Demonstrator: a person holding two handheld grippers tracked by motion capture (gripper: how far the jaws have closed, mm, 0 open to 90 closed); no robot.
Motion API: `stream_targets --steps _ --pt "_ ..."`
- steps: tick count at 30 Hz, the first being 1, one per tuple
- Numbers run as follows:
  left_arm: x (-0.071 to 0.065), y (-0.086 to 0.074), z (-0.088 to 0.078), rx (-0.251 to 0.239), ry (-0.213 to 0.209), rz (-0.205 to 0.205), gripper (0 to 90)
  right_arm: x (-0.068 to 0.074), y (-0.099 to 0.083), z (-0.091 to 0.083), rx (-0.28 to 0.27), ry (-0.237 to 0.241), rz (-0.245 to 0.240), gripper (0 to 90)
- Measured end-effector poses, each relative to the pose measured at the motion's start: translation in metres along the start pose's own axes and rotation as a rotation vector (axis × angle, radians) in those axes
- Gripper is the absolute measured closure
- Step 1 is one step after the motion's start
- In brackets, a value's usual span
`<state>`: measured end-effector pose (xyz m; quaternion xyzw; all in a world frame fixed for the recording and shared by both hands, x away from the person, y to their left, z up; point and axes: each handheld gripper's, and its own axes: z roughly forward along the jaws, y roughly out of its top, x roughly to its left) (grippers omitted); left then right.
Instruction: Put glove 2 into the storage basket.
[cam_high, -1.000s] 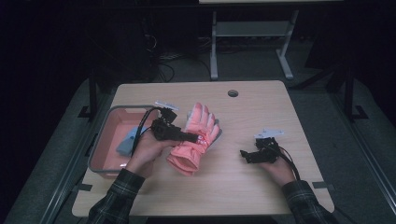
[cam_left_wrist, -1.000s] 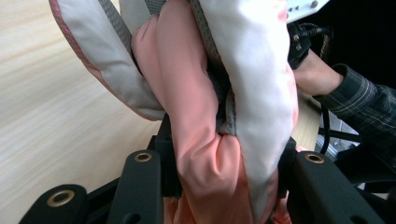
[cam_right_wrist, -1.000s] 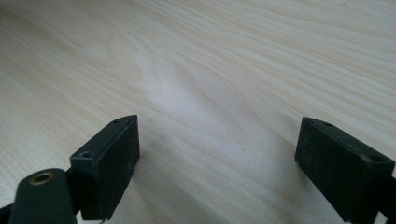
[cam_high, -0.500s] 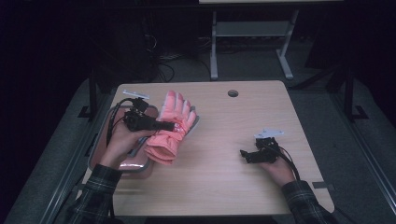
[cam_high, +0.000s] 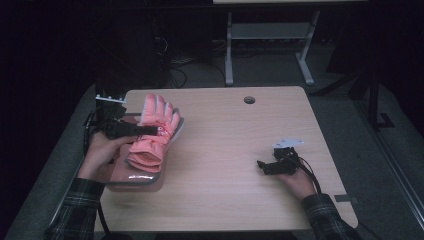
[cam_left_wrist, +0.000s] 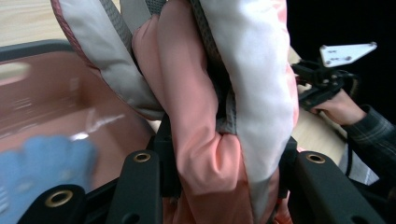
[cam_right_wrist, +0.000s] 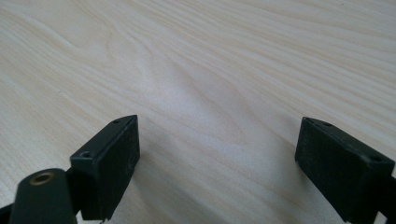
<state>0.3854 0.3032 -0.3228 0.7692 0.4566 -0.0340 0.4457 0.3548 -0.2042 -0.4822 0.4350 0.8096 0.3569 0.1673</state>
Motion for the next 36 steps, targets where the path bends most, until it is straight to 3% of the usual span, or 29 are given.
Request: stream_targets --steps 7,9,15,20,24,29,36 --pt "0.031 -0.013 -0.015 0.001 0.073 -0.060 58.0 0.000 0.000 0.000 0.003 0.000 0.005 13.2" --pt "0.038 -0.016 -0.014 0.002 0.076 -0.079 57.9 0.000 0.000 0.000 0.002 -0.001 0.005 13.1" --pt "0.059 -0.026 -0.004 0.037 0.121 -0.123 57.6 0.000 0.000 0.000 0.001 -0.001 0.005 13.2" --pt "0.074 -0.036 0.013 0.078 0.113 -0.161 56.5 0.000 0.000 0.000 0.001 -0.001 0.005 13.2" --pt "0.080 -0.041 0.024 0.096 0.098 -0.172 55.0 0.000 0.000 0.000 0.001 -0.001 0.005 13.2" --pt "0.083 -0.044 0.028 0.103 0.114 -0.172 49.3 0.000 0.000 0.000 0.002 -0.001 0.007 13.2" --pt "0.081 -0.042 0.024 0.073 0.132 -0.162 29.2 0.000 0.000 0.000 0.001 -0.001 0.005 13.2"
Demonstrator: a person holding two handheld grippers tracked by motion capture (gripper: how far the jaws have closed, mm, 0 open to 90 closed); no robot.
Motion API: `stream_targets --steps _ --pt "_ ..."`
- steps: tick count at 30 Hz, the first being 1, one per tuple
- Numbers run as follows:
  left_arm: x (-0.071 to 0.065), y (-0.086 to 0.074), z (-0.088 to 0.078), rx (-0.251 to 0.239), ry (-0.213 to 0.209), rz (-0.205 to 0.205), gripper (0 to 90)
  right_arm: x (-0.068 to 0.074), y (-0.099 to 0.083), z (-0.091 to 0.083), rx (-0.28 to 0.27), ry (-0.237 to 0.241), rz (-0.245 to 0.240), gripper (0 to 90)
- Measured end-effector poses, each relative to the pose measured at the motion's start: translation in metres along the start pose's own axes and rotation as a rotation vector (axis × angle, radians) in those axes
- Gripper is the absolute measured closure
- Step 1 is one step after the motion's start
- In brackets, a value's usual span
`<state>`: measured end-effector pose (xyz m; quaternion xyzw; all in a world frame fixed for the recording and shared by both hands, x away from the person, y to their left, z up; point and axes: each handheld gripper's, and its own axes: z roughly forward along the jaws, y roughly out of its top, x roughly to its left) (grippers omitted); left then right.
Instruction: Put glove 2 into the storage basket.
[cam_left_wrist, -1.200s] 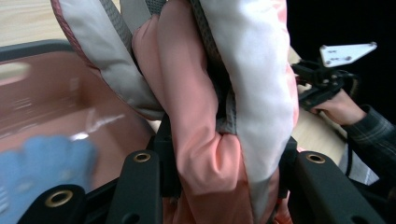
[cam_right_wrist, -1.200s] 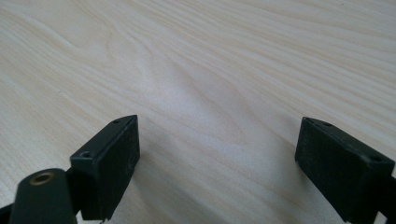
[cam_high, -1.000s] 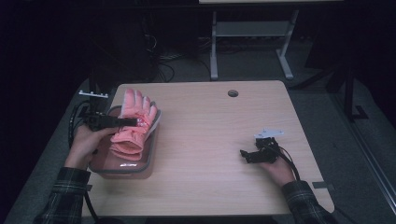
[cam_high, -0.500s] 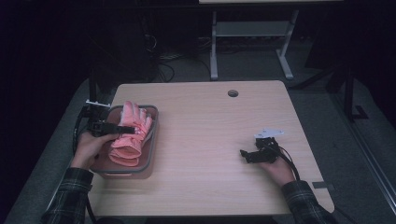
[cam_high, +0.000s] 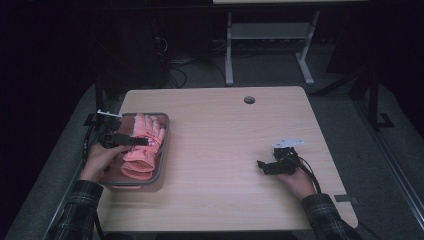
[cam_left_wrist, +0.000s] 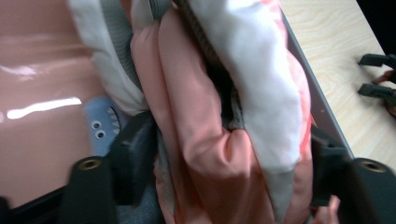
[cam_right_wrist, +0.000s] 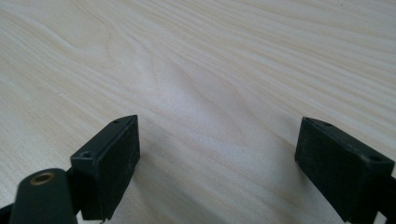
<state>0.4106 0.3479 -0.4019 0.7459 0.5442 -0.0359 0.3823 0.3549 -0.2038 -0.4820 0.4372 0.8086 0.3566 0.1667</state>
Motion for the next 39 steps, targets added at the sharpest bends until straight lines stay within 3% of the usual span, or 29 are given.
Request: stream_targets --steps 5,12,18,21,27,39 --pt "0.000 0.003 -0.011 -0.026 0.021 0.002 23.3 0.000 0.000 0.000 0.001 0.000 0.002 13.2" --pt "-0.003 0.008 -0.037 -0.072 0.058 0.034 19.4 0.000 0.000 0.000 0.000 0.000 0.000 13.2" --pt "-0.017 0.015 -0.055 -0.139 0.115 0.116 19.4 0.000 0.000 0.000 0.000 -0.001 0.000 13.2" --pt "-0.027 0.017 -0.058 -0.167 0.119 0.155 19.4 0.000 0.000 0.000 0.000 -0.001 0.000 13.2" --pt "-0.055 0.022 -0.054 -0.189 0.104 0.240 19.5 0.000 0.000 0.000 0.000 -0.001 0.001 13.2" --pt "-0.117 0.026 -0.015 -0.164 0.028 0.386 19.5 0.000 0.000 0.000 0.000 0.000 0.001 13.2"
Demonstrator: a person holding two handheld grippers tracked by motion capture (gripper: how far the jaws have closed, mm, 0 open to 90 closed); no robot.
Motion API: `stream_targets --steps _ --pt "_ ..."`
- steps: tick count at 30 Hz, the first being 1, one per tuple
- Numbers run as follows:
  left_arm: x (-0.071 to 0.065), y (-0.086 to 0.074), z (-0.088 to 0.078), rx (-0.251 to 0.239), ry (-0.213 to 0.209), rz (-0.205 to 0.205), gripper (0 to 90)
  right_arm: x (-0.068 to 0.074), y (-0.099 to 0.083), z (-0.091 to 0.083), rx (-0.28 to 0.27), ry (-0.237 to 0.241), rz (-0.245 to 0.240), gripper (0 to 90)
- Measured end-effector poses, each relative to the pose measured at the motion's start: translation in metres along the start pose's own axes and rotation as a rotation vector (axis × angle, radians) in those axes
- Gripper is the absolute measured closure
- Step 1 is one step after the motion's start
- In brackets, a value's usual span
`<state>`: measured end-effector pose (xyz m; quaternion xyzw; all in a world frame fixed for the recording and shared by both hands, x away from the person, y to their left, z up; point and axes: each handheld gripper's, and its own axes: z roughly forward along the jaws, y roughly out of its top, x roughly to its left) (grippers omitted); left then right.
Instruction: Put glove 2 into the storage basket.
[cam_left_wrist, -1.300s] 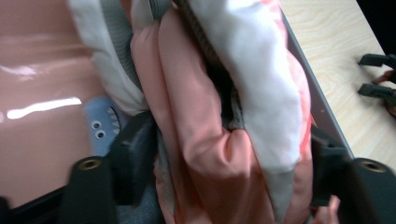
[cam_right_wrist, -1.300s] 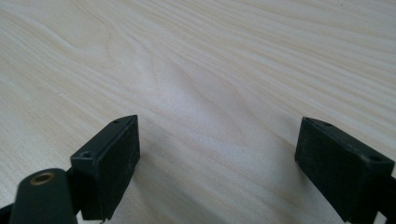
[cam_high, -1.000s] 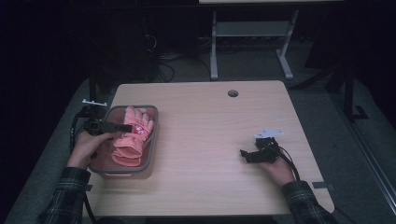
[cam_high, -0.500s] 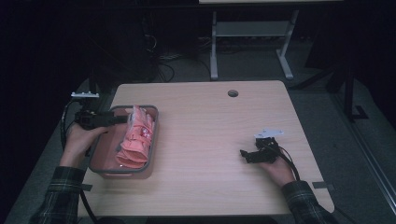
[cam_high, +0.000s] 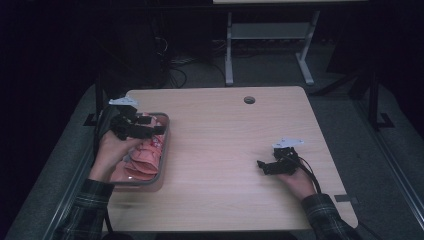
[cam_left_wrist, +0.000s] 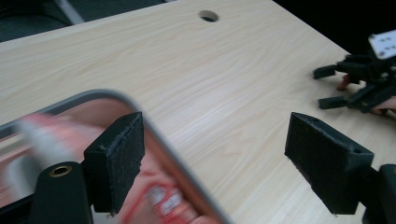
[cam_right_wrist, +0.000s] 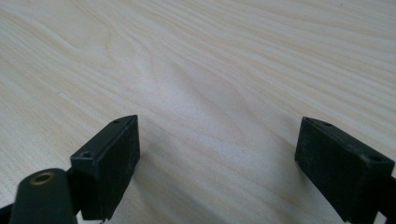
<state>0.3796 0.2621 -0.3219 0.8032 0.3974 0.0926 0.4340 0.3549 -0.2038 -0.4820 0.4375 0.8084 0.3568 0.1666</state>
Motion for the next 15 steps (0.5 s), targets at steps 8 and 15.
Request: stream_targets --steps 8,15 --pt "-0.038 -0.005 0.032 0.023 -0.031 0.068 19.5 0.000 0.000 0.000 0.000 0.000 0.000 13.2" --pt "-0.064 -0.018 0.057 0.043 -0.053 0.104 19.5 0.000 0.000 0.000 0.001 0.000 -0.001 13.2"
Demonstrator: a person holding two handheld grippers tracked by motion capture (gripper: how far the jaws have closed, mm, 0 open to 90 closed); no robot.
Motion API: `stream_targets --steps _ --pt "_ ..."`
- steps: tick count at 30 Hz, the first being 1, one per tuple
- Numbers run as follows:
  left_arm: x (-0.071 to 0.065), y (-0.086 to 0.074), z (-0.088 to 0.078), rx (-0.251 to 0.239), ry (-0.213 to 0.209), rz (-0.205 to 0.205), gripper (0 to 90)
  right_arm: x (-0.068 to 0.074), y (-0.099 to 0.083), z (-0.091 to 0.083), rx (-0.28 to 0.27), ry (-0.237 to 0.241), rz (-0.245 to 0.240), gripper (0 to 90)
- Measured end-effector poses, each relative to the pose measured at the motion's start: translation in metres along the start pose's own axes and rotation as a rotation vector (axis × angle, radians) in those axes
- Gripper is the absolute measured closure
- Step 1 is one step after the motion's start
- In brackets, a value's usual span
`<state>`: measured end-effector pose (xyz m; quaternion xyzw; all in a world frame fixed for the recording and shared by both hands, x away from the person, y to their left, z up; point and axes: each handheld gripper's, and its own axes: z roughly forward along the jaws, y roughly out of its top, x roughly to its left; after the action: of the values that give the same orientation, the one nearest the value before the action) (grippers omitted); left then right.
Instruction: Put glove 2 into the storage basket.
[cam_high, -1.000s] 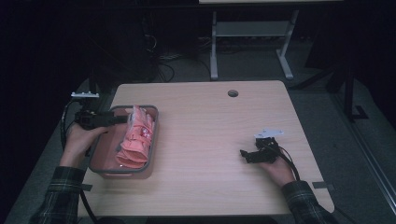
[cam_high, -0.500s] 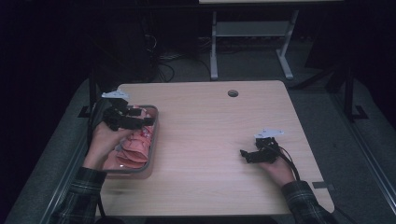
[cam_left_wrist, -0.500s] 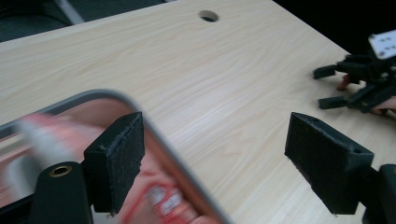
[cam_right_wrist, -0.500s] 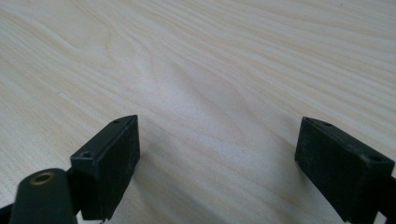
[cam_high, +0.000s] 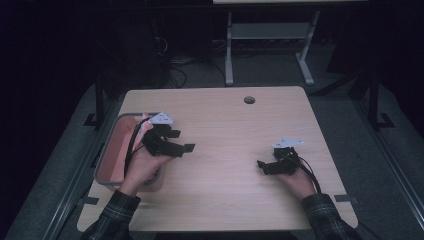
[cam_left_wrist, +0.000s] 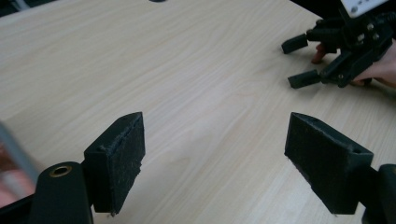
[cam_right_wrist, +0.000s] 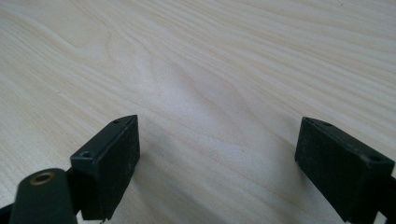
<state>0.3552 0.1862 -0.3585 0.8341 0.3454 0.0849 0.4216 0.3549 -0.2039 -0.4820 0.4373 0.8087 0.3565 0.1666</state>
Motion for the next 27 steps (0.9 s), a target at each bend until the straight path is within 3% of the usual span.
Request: stream_targets --steps 4,10,16,27 --pt "-0.009 -0.007 0.014 0.020 -0.020 0.009 19.6 0.000 0.000 0.000 0.000 0.000 0.000 13.2" --pt "-0.026 -0.016 0.036 0.064 -0.019 0.064 19.6 0.000 0.000 0.000 0.000 0.000 -0.001 13.2" --pt "-0.040 -0.026 0.053 0.076 -0.030 0.080 19.6 0.000 0.000 0.000 0.000 0.000 0.000 13.2" --pt "-0.055 -0.046 0.085 0.112 -0.050 0.148 19.5 0.000 0.000 0.000 0.000 0.000 -0.001 13.2"
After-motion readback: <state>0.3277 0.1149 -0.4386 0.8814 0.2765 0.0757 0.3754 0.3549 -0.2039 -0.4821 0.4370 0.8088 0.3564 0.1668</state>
